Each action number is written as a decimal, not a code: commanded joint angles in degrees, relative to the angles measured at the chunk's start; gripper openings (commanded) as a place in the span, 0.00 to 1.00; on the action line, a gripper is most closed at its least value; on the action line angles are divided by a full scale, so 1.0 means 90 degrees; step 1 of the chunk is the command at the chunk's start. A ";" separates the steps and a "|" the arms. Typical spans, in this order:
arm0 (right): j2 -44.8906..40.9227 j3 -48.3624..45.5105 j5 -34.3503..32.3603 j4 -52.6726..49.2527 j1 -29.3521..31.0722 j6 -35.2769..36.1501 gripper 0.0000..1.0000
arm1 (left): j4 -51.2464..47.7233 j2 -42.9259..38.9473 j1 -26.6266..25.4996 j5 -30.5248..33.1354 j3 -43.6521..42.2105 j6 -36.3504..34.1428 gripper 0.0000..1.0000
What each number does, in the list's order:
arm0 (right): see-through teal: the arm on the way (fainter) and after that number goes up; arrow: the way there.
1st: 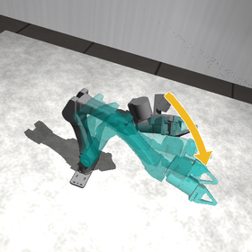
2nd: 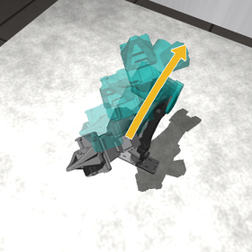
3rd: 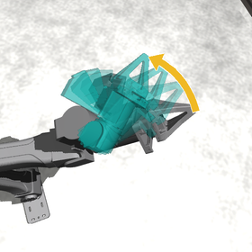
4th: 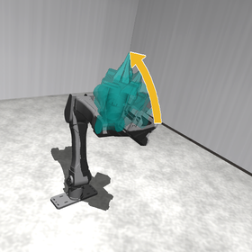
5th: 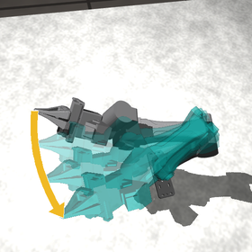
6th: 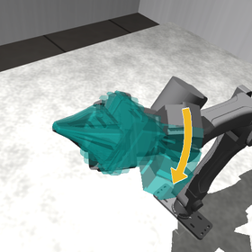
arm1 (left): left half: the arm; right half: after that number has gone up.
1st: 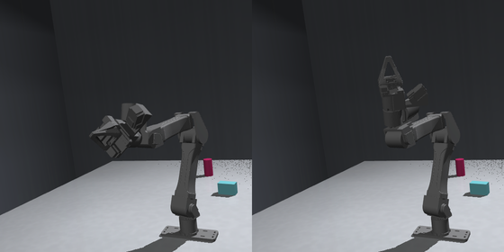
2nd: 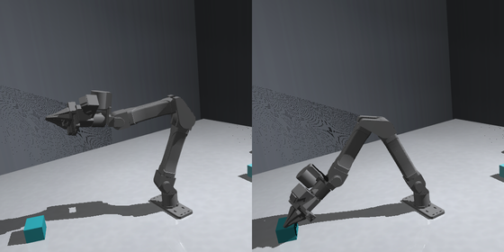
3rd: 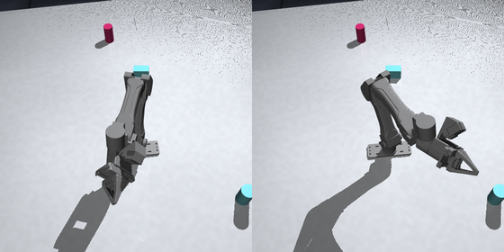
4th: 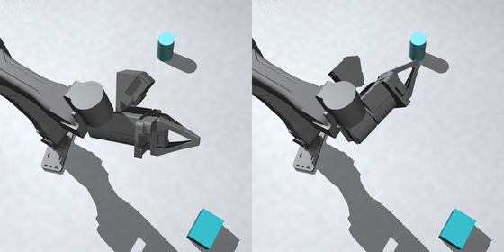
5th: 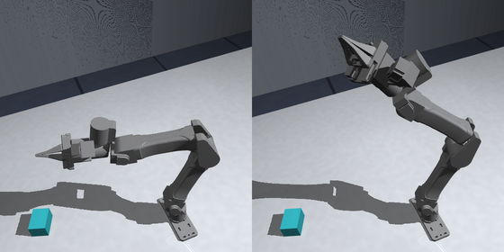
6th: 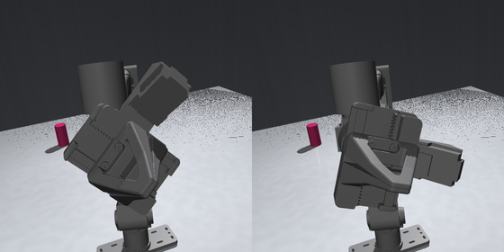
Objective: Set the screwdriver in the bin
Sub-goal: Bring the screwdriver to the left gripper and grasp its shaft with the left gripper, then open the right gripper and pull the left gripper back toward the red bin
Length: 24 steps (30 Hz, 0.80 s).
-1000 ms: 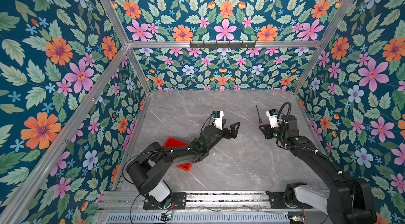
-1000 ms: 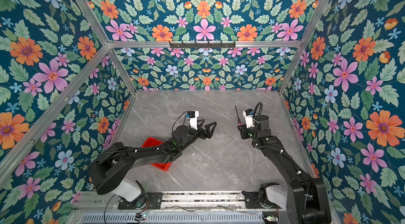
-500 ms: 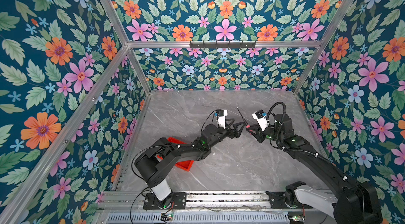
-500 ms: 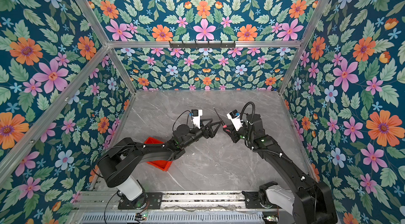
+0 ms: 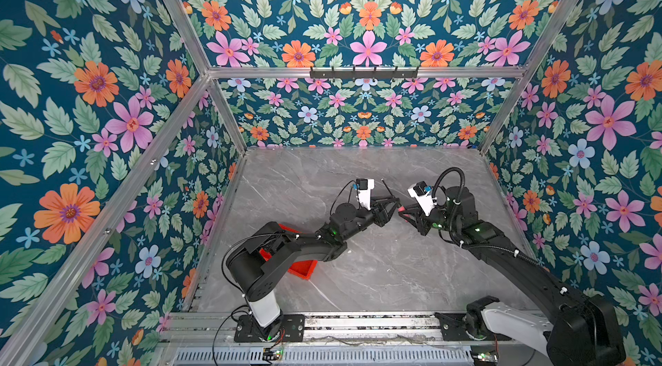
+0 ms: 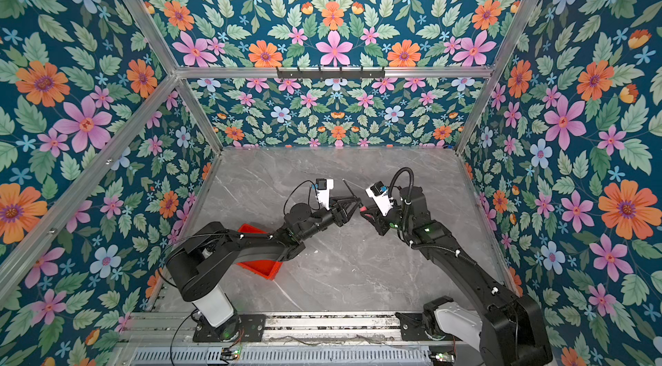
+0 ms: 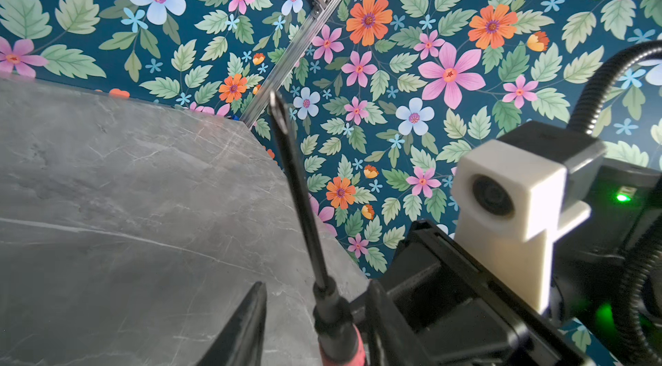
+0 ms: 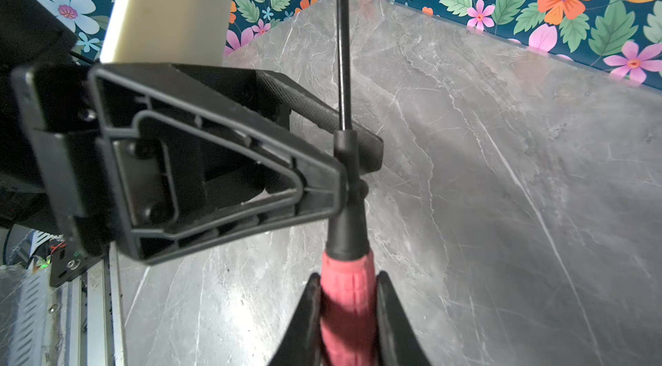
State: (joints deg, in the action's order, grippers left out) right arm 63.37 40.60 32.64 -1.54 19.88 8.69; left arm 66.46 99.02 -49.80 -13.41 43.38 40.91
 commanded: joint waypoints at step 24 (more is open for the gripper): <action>-0.0493 0.0089 0.0104 -0.0065 0.0074 0.0411 0.56 | 0.0271 -0.0360 0.0140 0.0707 -0.0411 0.0525 0.00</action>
State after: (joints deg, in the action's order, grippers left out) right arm 60.12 41.58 32.58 -3.16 20.10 10.52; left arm 68.29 96.77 -49.01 -11.05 40.60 43.79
